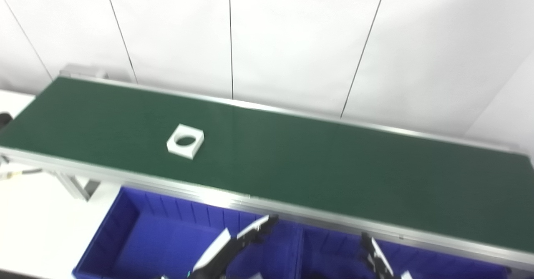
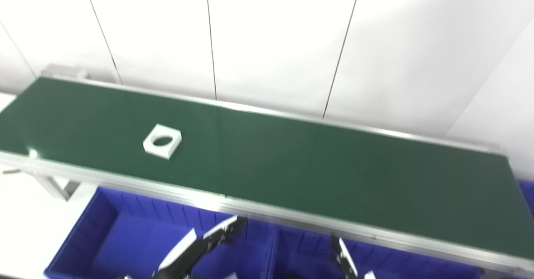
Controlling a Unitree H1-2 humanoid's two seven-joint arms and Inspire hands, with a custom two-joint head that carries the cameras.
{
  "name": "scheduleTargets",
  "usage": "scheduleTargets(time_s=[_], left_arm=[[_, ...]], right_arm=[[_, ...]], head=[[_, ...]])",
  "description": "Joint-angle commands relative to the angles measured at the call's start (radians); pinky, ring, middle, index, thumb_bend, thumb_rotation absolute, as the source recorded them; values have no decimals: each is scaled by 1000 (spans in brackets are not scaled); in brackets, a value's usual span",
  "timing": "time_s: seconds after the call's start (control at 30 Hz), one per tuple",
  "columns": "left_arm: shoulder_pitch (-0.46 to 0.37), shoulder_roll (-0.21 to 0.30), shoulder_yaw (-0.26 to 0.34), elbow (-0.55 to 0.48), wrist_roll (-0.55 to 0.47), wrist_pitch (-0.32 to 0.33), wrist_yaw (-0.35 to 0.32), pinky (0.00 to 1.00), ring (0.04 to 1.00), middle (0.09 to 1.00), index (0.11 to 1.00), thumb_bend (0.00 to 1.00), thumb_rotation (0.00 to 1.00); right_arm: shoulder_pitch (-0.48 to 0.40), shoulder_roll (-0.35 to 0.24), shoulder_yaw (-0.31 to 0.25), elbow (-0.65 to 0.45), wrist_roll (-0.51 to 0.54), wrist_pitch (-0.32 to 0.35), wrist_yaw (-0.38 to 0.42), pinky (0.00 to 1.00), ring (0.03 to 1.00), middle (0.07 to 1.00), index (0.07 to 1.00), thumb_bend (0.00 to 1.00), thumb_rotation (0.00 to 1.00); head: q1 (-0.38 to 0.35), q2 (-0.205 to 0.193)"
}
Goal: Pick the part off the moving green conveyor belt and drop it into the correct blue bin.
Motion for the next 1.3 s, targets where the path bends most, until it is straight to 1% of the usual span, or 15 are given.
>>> scheduleTargets(time_s=[0.0,0.07,0.2,0.33,0.37,0.47,0.5,0.6,0.67,0.77,0.9,1.03,1.13,1.23,1.27], left_arm=[[-15,1,0,-3,13,-47,26,849,903,929,920,931,333],[-16,0,1,-2,11,-42,29,843,902,928,919,935,337],[-19,-6,6,11,-28,-51,29,823,895,928,919,935,300],[-28,-9,10,31,-48,-69,28,839,901,930,932,921,281],[-31,-11,11,37,-54,-76,29,837,900,931,928,918,282],[-40,-18,17,40,-81,-78,25,831,908,949,928,920,306],[-44,-21,23,38,-94,-85,27,830,909,952,929,920,312],[-59,-25,36,31,-115,-104,32,828,917,953,928,900,317],[-76,-16,51,-11,-116,-85,29,829,918,950,924,888,314],[-117,-2,78,-60,-98,-52,30,842,919,948,925,877,338],[-195,8,116,-142,-115,26,13,876,943,969,938,829,336],[-272,40,143,-194,-77,108,3,923,974,993,967,759,338],[-326,62,160,-197,-67,153,2,939,982,992,966,753,340],[-376,87,170,-177,-43,175,5,931,974,992,961,763,360],[-402,101,173,-166,-24,199,2,929,972,992,961,764,360]], right_arm=[[-4,-2,-2,-9,1,-67,-6,964,959,975,1000,775,18],[-6,2,-3,2,7,-79,-9,958,960,975,1000,784,7],[-11,7,-5,15,17,-92,-11,950,900,968,1000,794,0],[-18,11,-9,30,29,-107,-10,957,944,968,1000,792,0],[-20,11,-9,34,28,-110,-12,935,876,968,1000,797,0],[-25,9,-10,36,20,-99,-12,941,908,968,1000,796,0],[-28,8,-12,42,21,-108,-14,942,914,968,1000,796,0],[-36,5,-13,59,15,-126,-19,940,896,959,1000,802,0],[-44,3,-12,67,13,-126,-16,931,932,958,1000,797,0],[-58,6,-12,81,9,-133,-19,930,935,951,1000,805,0],[-76,14,-13,109,16,-160,-24,914,933,945,1000,810,0],[-84,19,-13,117,21,-170,-22,924,931,937,999,811,0],[-92,23,-14,124,23,-174,-22,926,930,938,998,813,0],[-99,24,-15,131,20,-177,-22,913,921,934,993,821,19],[-102,24,-14,132,19,-178,-21,911,920,933,993,821,22]], head=[[-2,-12],[-4,-16],[-8,-25],[-8,-34],[-9,-31],[-12,-27],[-11,-26],[-15,-24],[-19,-22],[-28,-20],[-39,-14],[-52,-10],[-56,-2],[-62,2],[-67,6]])
